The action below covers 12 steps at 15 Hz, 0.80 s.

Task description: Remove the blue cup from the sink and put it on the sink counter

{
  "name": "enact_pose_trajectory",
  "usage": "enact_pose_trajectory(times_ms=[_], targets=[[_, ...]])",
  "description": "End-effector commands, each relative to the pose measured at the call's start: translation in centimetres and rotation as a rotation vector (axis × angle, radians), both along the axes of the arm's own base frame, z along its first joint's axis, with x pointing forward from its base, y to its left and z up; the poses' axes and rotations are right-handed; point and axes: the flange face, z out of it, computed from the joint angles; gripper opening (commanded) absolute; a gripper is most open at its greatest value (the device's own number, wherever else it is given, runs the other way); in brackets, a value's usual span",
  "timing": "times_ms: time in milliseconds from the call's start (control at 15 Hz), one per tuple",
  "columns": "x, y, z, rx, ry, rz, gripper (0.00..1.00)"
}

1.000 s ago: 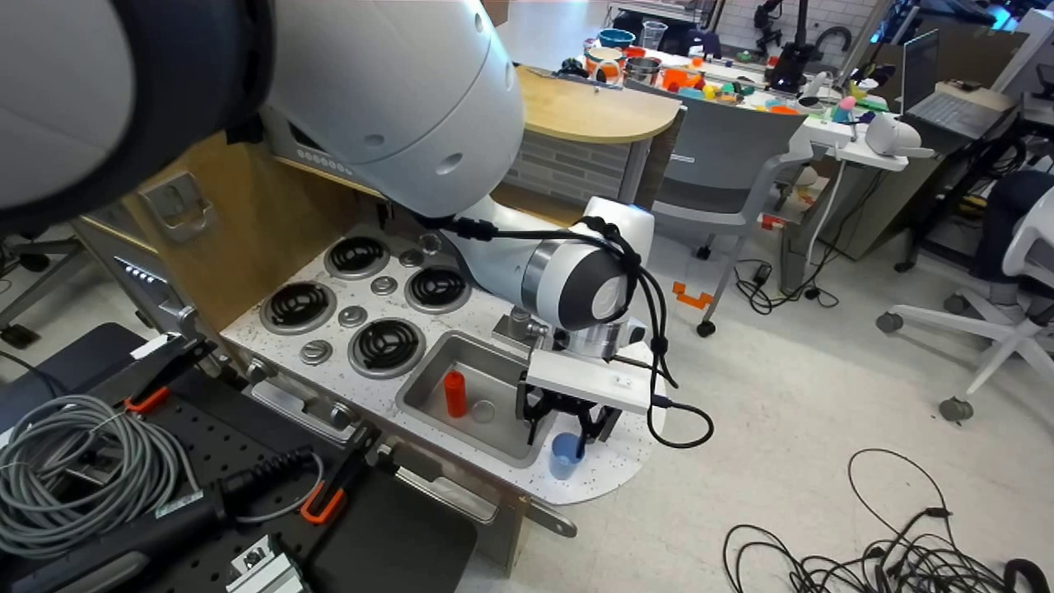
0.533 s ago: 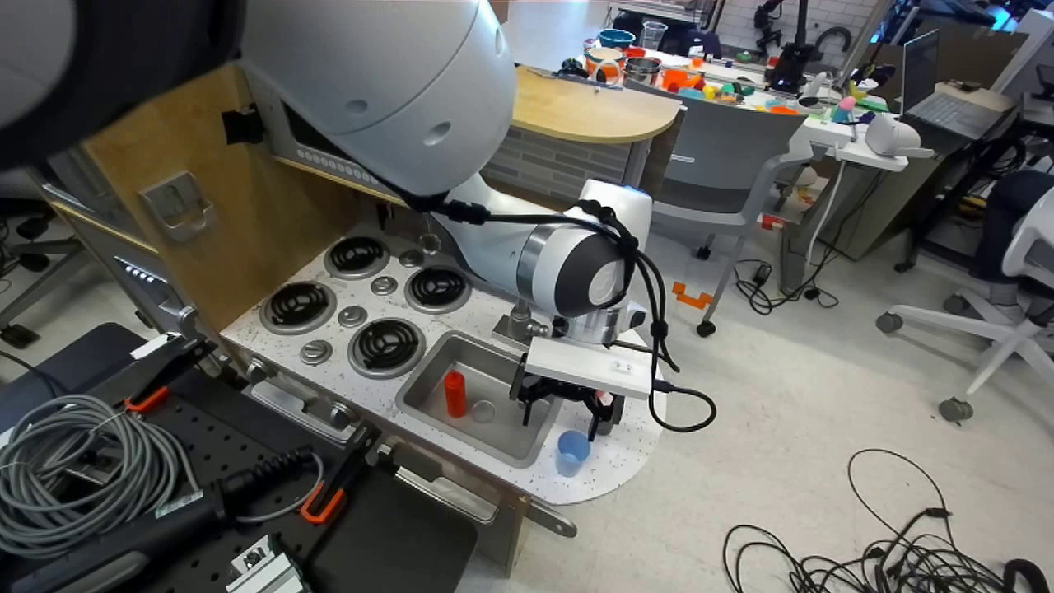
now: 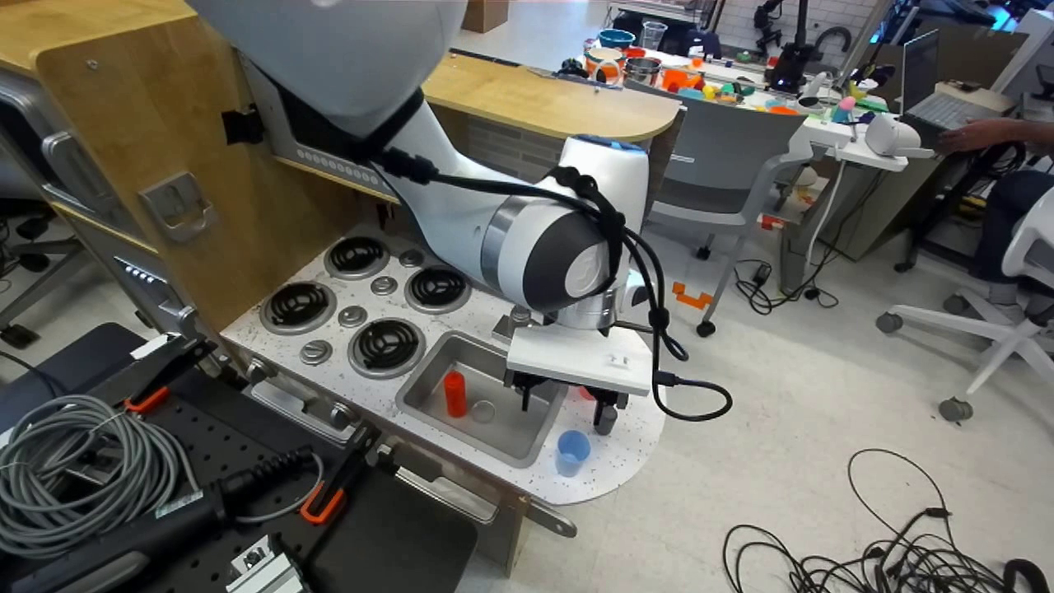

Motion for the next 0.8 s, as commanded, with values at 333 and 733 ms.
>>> enact_pose_trajectory(times_ms=[333, 733], targets=[[-5.6, -1.2, 7.9, -0.029, -0.174, -0.044, 1.00], [-8.8, -1.7, 10.0, -0.020, -0.174, -0.049, 1.00]])
